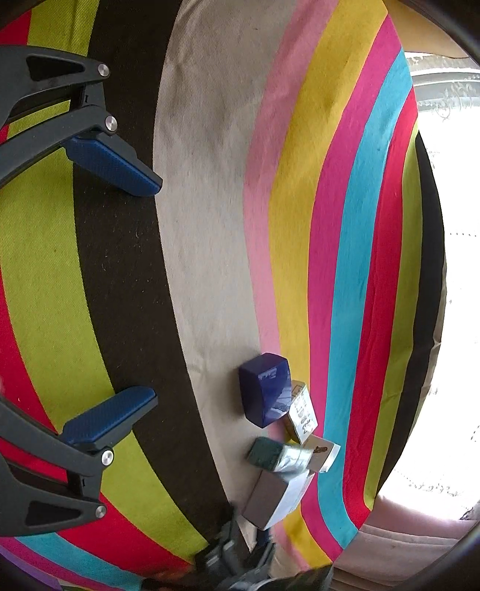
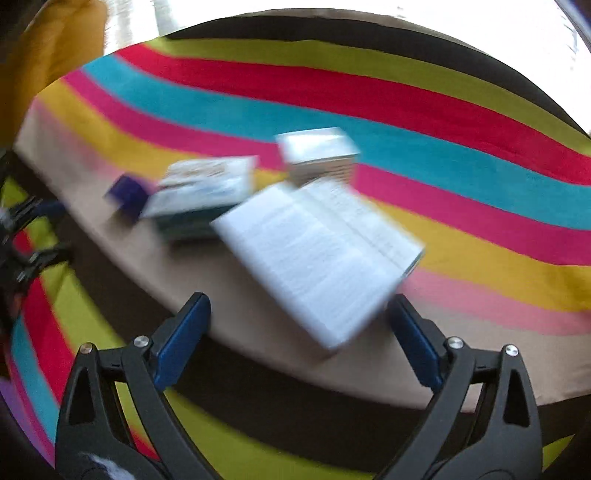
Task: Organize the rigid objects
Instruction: 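Grasp the white printed-text box with the right gripper, then grasp the dark blue box with the left gripper while the right gripper holds the white box, then carry the held blue box and white box over the cardboard box, then open both grippers to drop the boxes into the cardboard box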
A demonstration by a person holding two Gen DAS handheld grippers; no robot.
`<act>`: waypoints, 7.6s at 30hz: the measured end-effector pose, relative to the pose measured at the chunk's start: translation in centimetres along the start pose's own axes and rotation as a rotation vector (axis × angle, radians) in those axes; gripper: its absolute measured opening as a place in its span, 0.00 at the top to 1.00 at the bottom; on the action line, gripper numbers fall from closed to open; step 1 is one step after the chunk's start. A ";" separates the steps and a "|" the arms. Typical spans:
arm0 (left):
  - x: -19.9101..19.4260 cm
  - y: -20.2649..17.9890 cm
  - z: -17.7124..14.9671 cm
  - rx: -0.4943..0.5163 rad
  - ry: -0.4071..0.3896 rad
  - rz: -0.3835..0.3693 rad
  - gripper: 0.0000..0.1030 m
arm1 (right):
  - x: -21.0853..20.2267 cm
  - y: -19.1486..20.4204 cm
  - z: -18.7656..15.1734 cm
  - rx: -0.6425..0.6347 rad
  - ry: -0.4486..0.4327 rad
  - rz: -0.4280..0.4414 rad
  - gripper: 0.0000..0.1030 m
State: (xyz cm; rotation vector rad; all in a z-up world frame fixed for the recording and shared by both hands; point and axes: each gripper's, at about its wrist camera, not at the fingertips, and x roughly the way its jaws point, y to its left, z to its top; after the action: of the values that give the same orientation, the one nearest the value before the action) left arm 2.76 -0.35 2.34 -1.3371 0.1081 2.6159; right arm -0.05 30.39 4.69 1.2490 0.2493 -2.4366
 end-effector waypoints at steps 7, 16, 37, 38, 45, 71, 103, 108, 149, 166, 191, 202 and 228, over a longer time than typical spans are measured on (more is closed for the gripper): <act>0.5 -0.6 0.4 -0.001 0.001 0.002 0.00 | -0.7 3.9 -0.9 -0.143 -0.010 0.057 0.11; 0.4 -0.9 0.5 -0.006 0.000 0.004 0.00 | 0.3 0.4 1.0 0.023 -0.005 0.006 0.12; 0.0 -1.7 -0.3 -0.025 -0.001 0.018 0.00 | -0.6 4.3 -2.7 -0.111 -0.052 0.016 0.56; -0.1 -1.9 -0.4 -0.024 0.000 0.019 0.00 | -1.0 4.5 -3.2 -0.108 -0.057 0.010 0.56; 0.2 -2.2 -0.2 -0.021 0.002 0.026 0.00 | 0.1 5.3 -2.8 -0.094 -0.060 -0.018 0.56; 3.9 -10.2 5.1 -0.016 -0.038 0.073 0.50 | -1.3 5.3 -3.8 -0.072 -0.060 -0.015 0.56; -2.0 -7.1 -2.4 0.219 -0.036 -0.153 0.50 | -1.0 6.6 -1.6 -0.011 0.145 -0.107 0.57; -1.1 -8.1 -0.1 0.187 0.144 -0.097 0.50 | -1.0 6.7 -1.1 0.094 0.216 -0.155 0.57; -16.8 -12.7 -8.5 0.054 -0.006 -0.108 0.50 | -14.7 15.7 -9.9 0.238 -0.013 -0.065 0.56; -21.2 -13.6 -12.3 0.091 -0.105 -0.133 0.50 | -20.1 18.2 -12.1 0.172 -0.122 -0.077 0.56; -24.8 -15.5 -17.9 0.171 -0.069 -0.159 0.50 | -23.3 21.0 -18.2 0.098 -0.088 -0.069 0.56; -26.4 -15.4 -22.2 0.214 -0.031 -0.180 0.50 | -25.7 22.9 -20.9 0.038 -0.098 -0.031 0.56; -27.2 -13.0 -25.1 0.163 0.029 -0.157 0.21 | -26.7 26.1 -25.1 -0.027 -0.043 0.058 0.25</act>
State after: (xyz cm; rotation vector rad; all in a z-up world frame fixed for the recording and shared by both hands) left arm 40.99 4.53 9.95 -1.2744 0.2067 2.4023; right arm 43.55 21.85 12.08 1.1748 0.2294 -2.4000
